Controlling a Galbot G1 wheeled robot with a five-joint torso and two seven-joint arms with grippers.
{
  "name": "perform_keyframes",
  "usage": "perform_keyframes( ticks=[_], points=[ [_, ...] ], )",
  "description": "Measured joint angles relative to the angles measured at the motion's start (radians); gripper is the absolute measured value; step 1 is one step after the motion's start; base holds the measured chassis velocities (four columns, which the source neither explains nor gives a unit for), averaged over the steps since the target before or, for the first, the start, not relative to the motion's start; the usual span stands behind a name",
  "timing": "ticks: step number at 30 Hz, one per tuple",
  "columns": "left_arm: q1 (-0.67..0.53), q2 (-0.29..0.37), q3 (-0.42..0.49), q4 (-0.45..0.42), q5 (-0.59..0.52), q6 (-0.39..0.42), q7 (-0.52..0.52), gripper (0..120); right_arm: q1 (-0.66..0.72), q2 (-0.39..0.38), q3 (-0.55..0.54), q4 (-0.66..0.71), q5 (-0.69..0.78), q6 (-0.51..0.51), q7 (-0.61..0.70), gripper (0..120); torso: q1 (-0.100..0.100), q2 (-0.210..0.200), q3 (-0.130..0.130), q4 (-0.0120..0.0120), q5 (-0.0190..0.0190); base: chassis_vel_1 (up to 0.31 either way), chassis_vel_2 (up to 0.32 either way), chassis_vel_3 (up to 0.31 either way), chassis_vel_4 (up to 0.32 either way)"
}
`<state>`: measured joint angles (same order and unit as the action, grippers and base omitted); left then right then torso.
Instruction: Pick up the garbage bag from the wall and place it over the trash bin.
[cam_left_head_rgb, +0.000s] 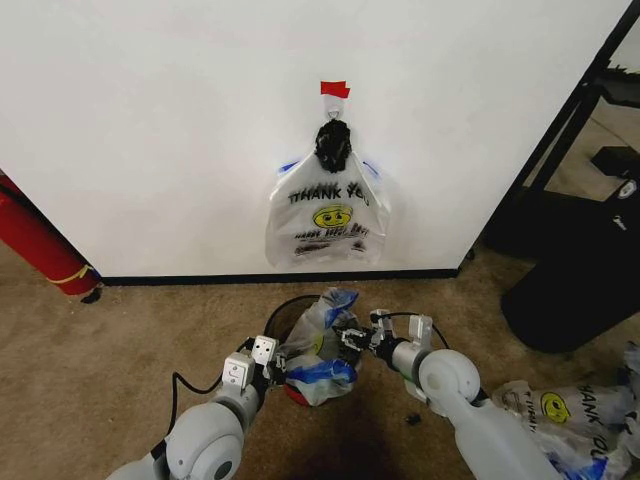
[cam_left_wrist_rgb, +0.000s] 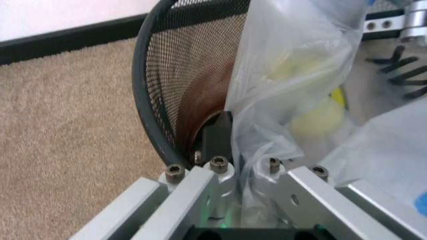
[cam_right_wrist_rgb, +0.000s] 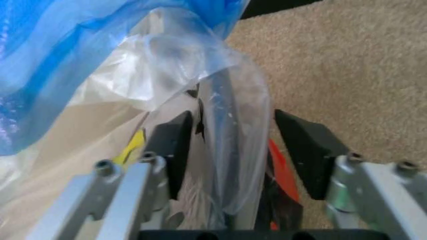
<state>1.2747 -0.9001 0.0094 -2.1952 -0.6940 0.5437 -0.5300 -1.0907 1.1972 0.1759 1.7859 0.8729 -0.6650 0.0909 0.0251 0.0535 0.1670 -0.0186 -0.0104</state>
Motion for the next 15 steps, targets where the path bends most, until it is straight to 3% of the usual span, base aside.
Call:
perform_keyframes(
  ticks=[4, 9, 15],
  points=[
    [0.023, 0.001, -0.001, -0.003, 0.056, -0.043, 0.024, 0, -0.009, 0.006, -0.007, 0.002, -0.002, 0.029, 0.037, 32, 0.0, 0.0, 0.0, 0.0, 0.0, 0.0, 0.0, 0.0, 0.0],
    [0.077, 0.0, -0.003, -0.002, 0.22, -0.164, 0.093, 0, -0.045, 0.022, -0.022, 0.025, -0.007, 0.113, 0.124, 11, 0.0, 0.0, 0.0, 0.0009, 0.0003, 0.0, 0.0, 0.0, 0.0],
    [0.126, -0.001, -0.021, -0.027, 0.369, -0.263, 0.133, 0, -0.124, 0.04, -0.016, 0.083, -0.066, 0.265, 0.191, 0, 0.0, -0.001, 0.001, 0.0012, 0.0016, 0.0, 0.0, 0.0, 0.0]
  ],
)
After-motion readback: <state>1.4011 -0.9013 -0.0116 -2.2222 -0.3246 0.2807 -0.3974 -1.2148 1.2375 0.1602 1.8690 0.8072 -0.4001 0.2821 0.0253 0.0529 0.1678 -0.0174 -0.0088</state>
